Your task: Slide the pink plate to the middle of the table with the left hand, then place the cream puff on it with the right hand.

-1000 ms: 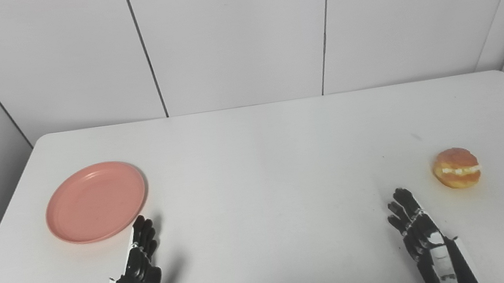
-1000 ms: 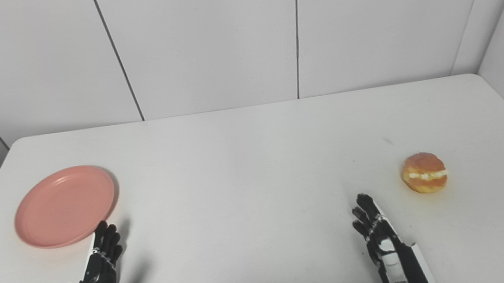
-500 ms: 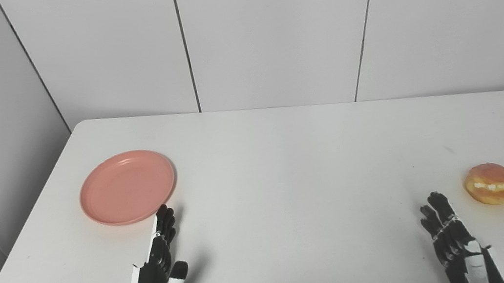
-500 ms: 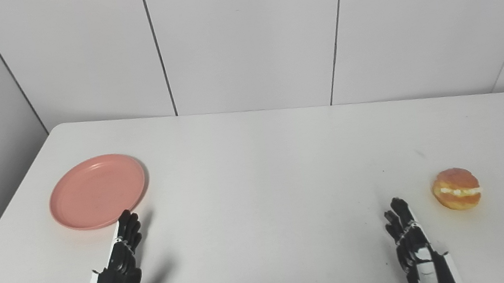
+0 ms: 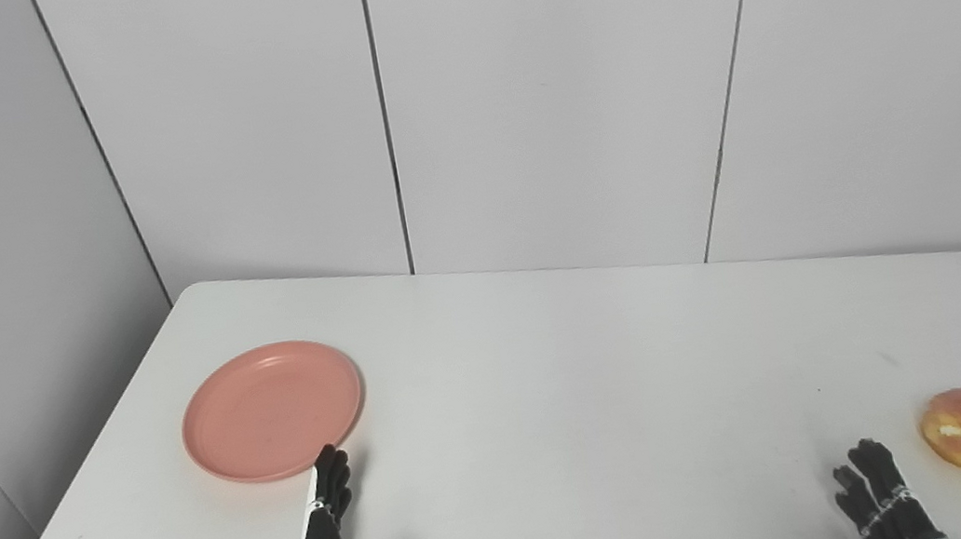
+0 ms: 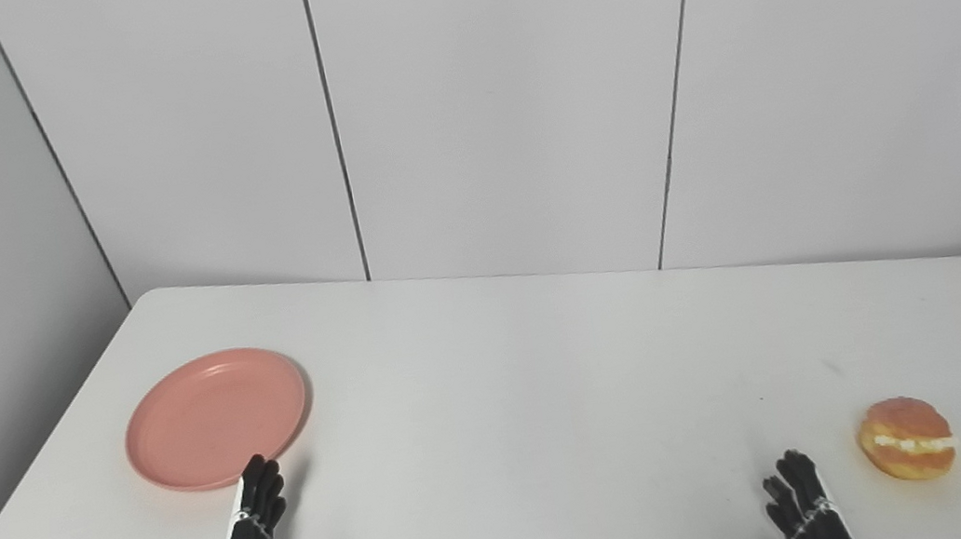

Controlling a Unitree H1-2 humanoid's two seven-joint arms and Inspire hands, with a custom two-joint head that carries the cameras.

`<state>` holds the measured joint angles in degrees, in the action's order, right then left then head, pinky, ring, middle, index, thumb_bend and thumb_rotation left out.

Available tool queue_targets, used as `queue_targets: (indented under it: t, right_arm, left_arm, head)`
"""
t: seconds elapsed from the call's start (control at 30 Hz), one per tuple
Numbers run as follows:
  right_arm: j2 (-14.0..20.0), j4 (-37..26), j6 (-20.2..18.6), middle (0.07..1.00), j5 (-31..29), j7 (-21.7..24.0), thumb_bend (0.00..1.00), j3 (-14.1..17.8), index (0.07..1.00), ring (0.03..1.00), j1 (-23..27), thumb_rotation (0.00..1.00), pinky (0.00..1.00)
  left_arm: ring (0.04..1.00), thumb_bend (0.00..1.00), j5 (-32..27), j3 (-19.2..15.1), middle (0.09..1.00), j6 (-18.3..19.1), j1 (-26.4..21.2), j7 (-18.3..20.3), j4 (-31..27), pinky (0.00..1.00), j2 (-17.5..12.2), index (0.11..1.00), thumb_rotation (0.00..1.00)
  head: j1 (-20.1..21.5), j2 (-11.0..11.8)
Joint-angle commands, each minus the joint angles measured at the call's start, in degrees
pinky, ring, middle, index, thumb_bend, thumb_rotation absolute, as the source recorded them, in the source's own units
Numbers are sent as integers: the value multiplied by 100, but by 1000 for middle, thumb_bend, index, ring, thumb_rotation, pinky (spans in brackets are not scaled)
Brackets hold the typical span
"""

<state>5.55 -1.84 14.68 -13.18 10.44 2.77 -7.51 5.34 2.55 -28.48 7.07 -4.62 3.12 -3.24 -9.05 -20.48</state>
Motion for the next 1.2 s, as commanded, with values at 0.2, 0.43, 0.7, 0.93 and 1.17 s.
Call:
queue_targets:
  t: [0.2,0.43,0.7,0.93,1.17]
  right_arm:
    - [41,617,-235,982,93,-112,818,61,965,967,-48,1000,1000]
    - [-5,506,-298,983,112,-126,820,27,961,966,-73,1000,1000]
    - [-64,471,-332,975,92,-137,804,9,956,962,-73,1000,1000]
    - [-86,505,-306,971,163,-150,813,-7,950,954,-45,1000,981]
    - [-104,459,-343,973,195,-161,809,-25,947,959,-53,1000,976]
  left_arm:
    - [1000,874,8,230,1000,316,8,95,861,1000,362,1000,902]
    - [999,926,-342,239,998,477,154,232,421,1000,317,1000,896]
    - [979,914,-610,185,960,524,82,307,-621,998,201,999,891]
    - [944,963,-588,-37,934,1173,-407,186,-1452,999,127,969,904]
    - [946,945,-658,-626,931,1325,-932,151,-1633,1000,-107,956,881]
  head:
    - [41,33]
    - [123,-44]
    - [160,-50]
    - [173,-19]
    - [176,-2]
